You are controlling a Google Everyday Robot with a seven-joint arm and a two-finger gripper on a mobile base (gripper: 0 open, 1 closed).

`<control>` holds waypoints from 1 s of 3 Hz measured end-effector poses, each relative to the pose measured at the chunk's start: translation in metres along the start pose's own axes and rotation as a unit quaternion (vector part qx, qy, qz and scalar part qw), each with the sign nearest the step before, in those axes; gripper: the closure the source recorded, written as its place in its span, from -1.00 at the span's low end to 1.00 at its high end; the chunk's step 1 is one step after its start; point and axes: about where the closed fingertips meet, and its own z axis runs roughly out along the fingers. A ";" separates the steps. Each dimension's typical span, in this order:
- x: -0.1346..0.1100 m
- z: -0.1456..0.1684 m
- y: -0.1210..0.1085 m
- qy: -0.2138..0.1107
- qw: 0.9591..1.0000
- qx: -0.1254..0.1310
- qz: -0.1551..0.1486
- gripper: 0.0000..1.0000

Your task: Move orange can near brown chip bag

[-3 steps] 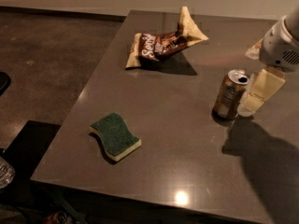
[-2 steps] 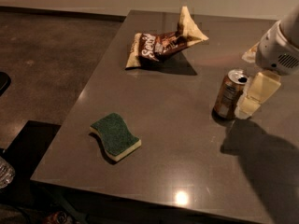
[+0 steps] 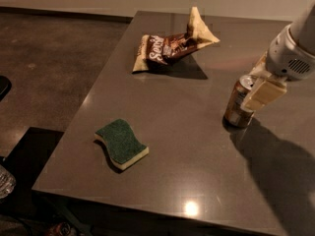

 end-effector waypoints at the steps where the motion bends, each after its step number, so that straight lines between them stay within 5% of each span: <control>1: -0.003 -0.003 -0.002 0.001 1.000 0.002 0.000 0.30; 2: -0.013 -0.008 -0.017 0.009 1.000 0.012 0.002 0.77; 3: -0.030 -0.007 -0.042 0.008 1.000 0.017 0.003 1.00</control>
Offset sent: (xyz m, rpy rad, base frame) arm 0.0400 0.0049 0.0293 -0.0504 -0.0247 -0.0319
